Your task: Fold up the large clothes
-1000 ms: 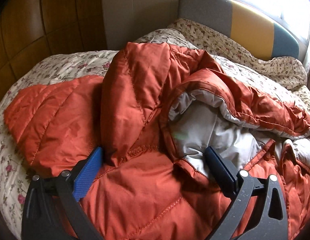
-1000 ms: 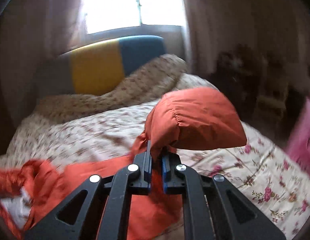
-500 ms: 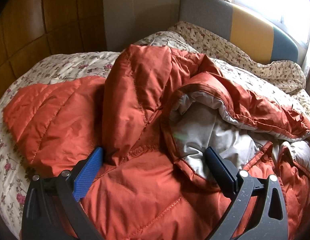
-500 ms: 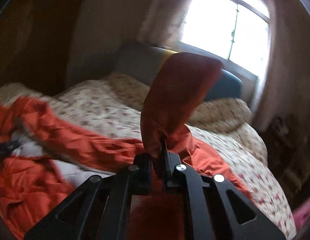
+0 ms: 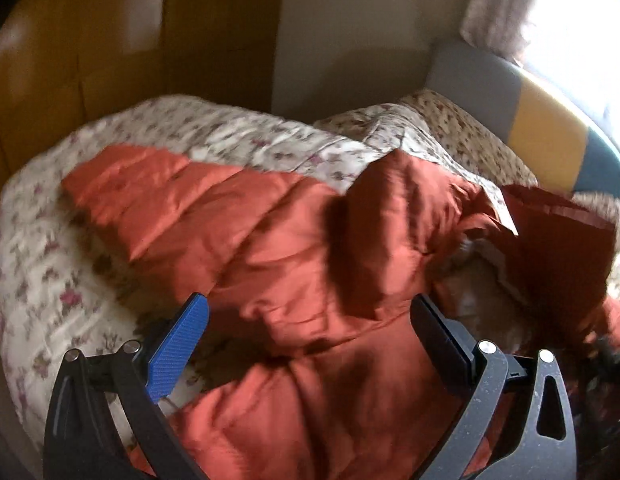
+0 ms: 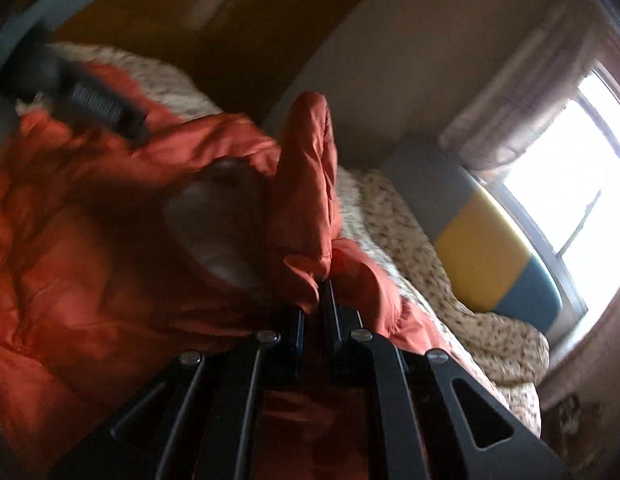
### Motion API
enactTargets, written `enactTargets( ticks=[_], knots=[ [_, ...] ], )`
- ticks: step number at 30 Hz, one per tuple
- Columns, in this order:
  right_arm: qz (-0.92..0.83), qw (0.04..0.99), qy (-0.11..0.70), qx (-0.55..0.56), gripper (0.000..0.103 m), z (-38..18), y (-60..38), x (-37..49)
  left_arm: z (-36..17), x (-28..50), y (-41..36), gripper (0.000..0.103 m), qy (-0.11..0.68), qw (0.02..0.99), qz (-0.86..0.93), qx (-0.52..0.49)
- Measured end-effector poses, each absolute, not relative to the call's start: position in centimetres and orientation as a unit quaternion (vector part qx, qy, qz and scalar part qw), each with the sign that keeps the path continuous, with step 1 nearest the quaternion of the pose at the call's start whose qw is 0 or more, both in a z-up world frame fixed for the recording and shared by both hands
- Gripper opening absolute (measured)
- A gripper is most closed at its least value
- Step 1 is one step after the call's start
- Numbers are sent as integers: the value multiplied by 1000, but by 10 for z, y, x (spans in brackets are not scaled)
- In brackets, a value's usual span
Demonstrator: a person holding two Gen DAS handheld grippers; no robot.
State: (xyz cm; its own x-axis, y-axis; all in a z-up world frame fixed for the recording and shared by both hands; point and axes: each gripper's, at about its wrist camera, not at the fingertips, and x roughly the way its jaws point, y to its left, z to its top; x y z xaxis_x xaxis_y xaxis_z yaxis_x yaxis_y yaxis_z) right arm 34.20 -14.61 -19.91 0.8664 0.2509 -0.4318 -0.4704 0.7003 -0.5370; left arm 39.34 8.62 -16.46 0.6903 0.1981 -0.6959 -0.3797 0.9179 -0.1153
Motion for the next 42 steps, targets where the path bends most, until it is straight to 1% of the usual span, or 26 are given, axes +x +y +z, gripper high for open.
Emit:
enactTargets(
  ticks=[3, 4, 6, 7, 8, 9, 10, 11, 15, 18, 19, 21, 23, 24, 27, 29, 31, 33, 36, 42],
  knots=[
    [225, 890, 190, -349, 7, -211, -139, 347, -169, 389, 96, 100, 368, 904, 153, -156],
    [231, 886, 197, -350, 10, -214, -139, 348, -168, 387, 96, 100, 365, 905, 150, -160],
    [248, 876, 216, -353, 12, -216, -138, 352, -163, 385, 93, 100, 355, 910, 141, -161],
    [256, 873, 221, -352, 16, -216, -139, 354, -160, 385, 89, 100, 351, 913, 135, -160],
    [264, 871, 223, -349, 26, -214, -141, 354, -156, 385, 84, 100, 349, 915, 126, -156],
    [276, 870, 226, -342, 32, -210, -145, 354, -151, 386, 78, 100, 347, 919, 115, -151],
    [280, 871, 224, -336, 44, -206, -150, 349, -144, 387, 72, 100, 341, 923, 105, -145],
    [276, 878, 214, -328, 52, -197, -158, 344, -139, 388, 68, 100, 336, 926, 98, -140],
    [267, 905, 182, -277, 53, -161, -192, 328, -113, 391, 46, 100, 294, 945, 75, -120],
    [240, 933, 174, -203, 53, -131, -225, 327, -101, 402, 23, 100, 282, 953, 47, -99],
    [218, 946, 177, -164, 53, -124, -246, 332, -99, 407, 14, 100, 282, 954, 36, -91],
    [148, 967, 193, -75, 53, -117, -286, 347, -98, 425, -9, 100, 294, 953, 8, -65],
    [71, 974, 215, -21, 54, -113, -312, 368, -103, 445, -36, 100, 310, 950, -9, -19],
    [30, 971, 237, 19, 54, -117, -331, 382, -109, 455, -46, 100, 320, 947, -16, 3],
    [-5, 950, 292, 109, 52, -139, -366, 402, -139, 476, -69, 100, 364, 929, -20, 72],
    [-15, 944, 307, 122, 52, -149, -374, 416, -160, 479, -73, 100, 387, 917, -12, 100],
    [-21, 939, 323, 114, 52, -160, -370, 430, -174, 475, -64, 100, 397, 913, -15, 90],
    [-21, 933, 340, 116, 53, -174, -369, 440, -181, 472, -56, 100, 398, 914, -16, 73],
    [-16, 927, 357, 116, 54, -193, -371, 431, -190, 472, -48, 100, 407, 912, -24, 35],
    [-14, 915, 382, 129, 55, -223, -376, 432, -199, 473, -47, 100, 416, 909, -35, 21]
  ],
)
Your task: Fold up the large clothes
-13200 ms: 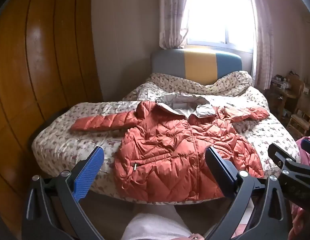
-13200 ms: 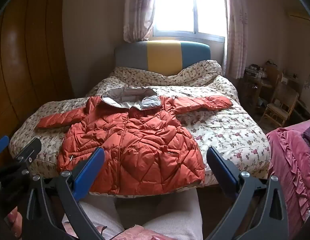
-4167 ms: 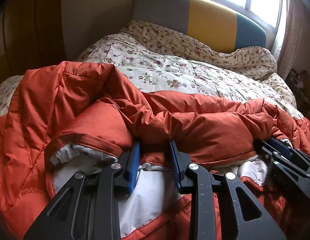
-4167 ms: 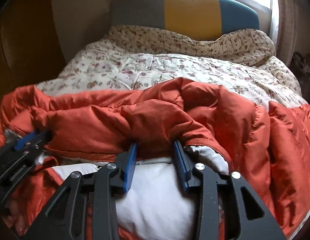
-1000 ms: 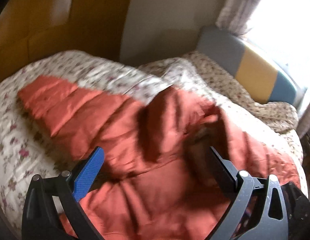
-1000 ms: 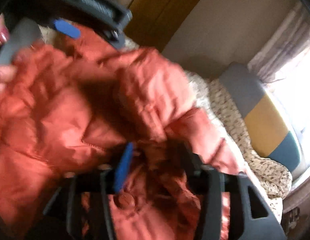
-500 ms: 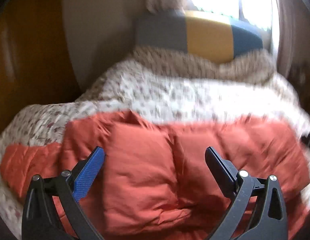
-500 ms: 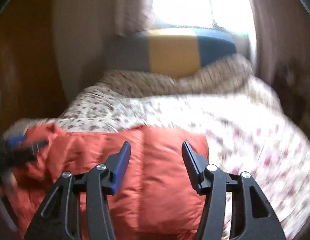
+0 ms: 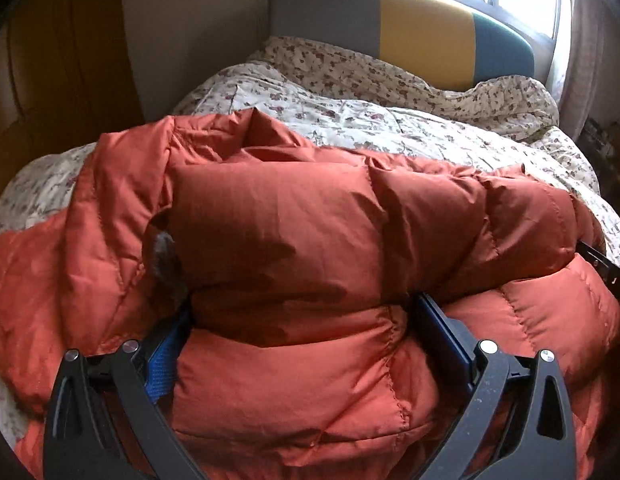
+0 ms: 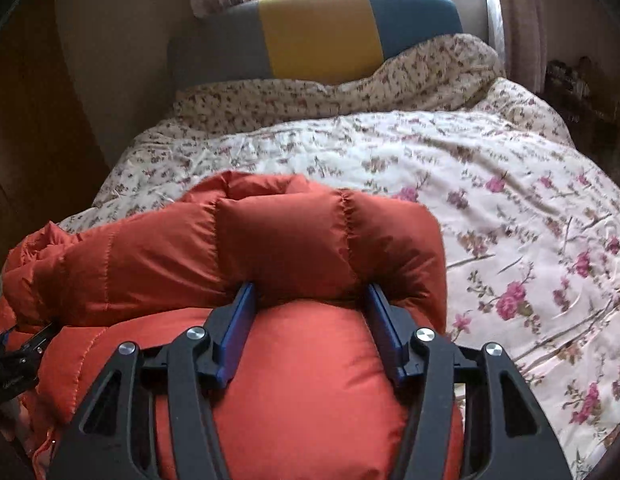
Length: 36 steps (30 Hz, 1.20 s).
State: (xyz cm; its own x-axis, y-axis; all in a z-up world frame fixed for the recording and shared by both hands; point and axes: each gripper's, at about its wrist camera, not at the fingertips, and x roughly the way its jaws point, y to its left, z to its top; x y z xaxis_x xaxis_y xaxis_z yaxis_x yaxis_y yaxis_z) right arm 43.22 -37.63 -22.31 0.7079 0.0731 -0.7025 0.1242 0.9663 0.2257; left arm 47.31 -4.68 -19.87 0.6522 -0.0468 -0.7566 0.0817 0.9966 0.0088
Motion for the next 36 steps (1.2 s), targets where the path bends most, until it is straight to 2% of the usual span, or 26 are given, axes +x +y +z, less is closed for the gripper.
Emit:
enactTargets(
  ticks=[8, 14, 20, 27, 36],
  knots=[
    [-15, 912, 390, 126, 55, -214, -378, 431, -197, 477, -58, 100, 426, 903, -27, 45],
    [29, 931, 341, 129, 55, -173, -363, 377, -183, 458, -46, 100, 423, 905, -18, 30],
    [44, 912, 392, 113, 53, -201, -350, 386, -197, 461, -42, 100, 440, 898, -22, 18],
    [39, 908, 409, 89, 53, -221, -341, 395, -208, 467, -47, 100, 447, 894, -23, 29],
    [41, 910, 402, 95, 55, -221, -344, 392, -179, 441, -18, 100, 429, 903, -32, -21]
  ],
)
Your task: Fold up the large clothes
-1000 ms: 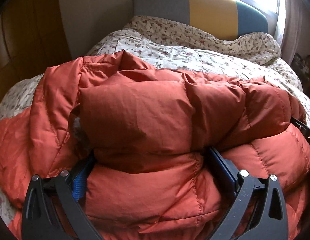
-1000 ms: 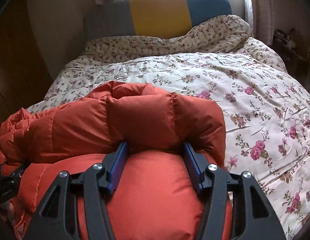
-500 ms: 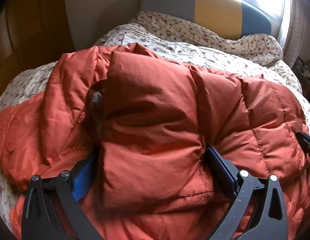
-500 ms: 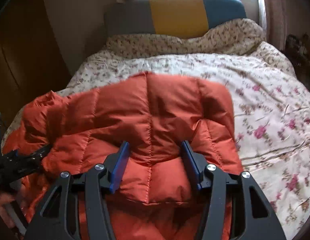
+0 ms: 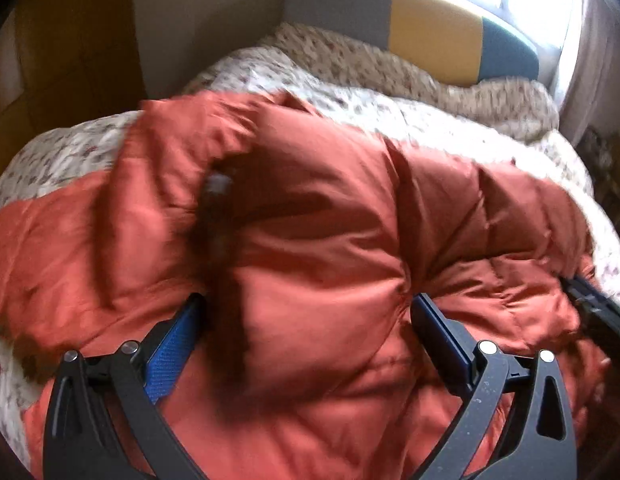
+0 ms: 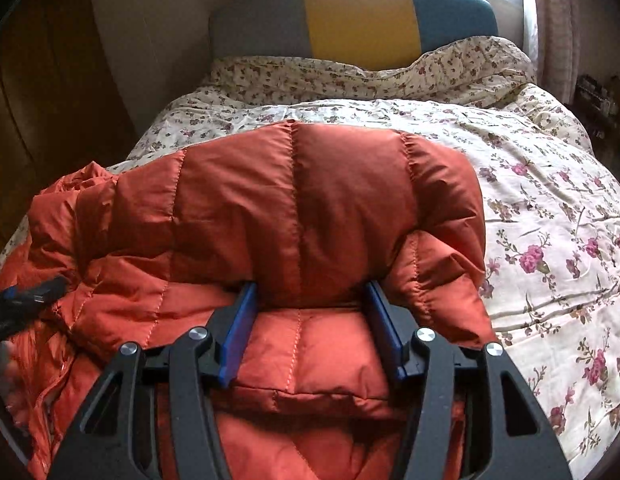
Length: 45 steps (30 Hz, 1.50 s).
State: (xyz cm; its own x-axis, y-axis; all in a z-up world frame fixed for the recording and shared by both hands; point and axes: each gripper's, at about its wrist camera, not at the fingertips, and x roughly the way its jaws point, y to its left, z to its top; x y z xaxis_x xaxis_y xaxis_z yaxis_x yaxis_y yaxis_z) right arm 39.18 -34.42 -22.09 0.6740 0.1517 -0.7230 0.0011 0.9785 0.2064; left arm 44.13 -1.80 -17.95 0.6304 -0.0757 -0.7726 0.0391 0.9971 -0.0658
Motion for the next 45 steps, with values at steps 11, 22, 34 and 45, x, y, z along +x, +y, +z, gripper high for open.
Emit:
enactTargets(
  ticks=[11, 22, 34, 45],
  knots=[
    [41, 912, 398, 94, 57, -219, -342, 390, -142, 398, 178, 100, 338, 909, 145, -197],
    [41, 912, 398, 95, 58, -219, -342, 390, -166, 390, 348, 100, 306, 835, 298, -346],
    [42, 912, 398, 95, 58, -219, -342, 390, -199, 420, 387, 29, 311, 806, 287, -415],
    [42, 912, 398, 95, 58, -219, -342, 390, -126, 384, 297, 12, 190, 908, 248, -278]
  ],
)
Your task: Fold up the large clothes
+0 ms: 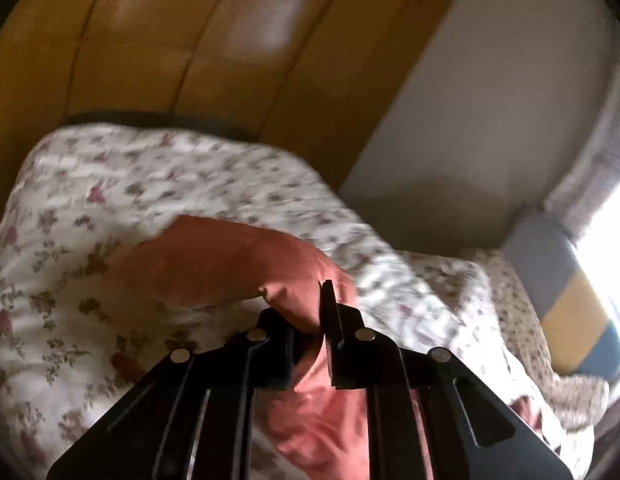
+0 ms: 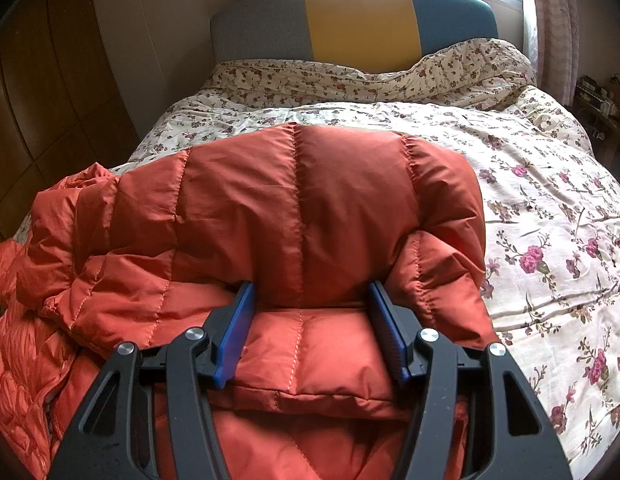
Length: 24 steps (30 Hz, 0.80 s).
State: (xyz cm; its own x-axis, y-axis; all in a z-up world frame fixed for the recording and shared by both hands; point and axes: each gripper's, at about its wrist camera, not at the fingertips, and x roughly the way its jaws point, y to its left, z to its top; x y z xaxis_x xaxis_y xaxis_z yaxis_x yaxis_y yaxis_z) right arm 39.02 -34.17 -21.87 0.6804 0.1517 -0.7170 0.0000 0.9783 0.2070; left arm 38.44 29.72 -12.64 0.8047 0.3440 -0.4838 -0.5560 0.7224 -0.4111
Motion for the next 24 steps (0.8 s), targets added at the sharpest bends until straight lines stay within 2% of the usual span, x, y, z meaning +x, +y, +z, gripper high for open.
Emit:
enactTargets(
  ticks=[6, 12, 24],
  knots=[
    [42, 912, 397, 96, 58, -219, -341, 390, -106, 375, 228, 12, 178, 941, 185, -222],
    [41, 912, 397, 96, 58, -219, -340, 390, -80, 367, 136, 12, 151, 976, 119, -104],
    [43, 912, 397, 99, 58, -218, -339, 390, -89, 355, -2, 12, 164, 986, -1, 15]
  ],
)
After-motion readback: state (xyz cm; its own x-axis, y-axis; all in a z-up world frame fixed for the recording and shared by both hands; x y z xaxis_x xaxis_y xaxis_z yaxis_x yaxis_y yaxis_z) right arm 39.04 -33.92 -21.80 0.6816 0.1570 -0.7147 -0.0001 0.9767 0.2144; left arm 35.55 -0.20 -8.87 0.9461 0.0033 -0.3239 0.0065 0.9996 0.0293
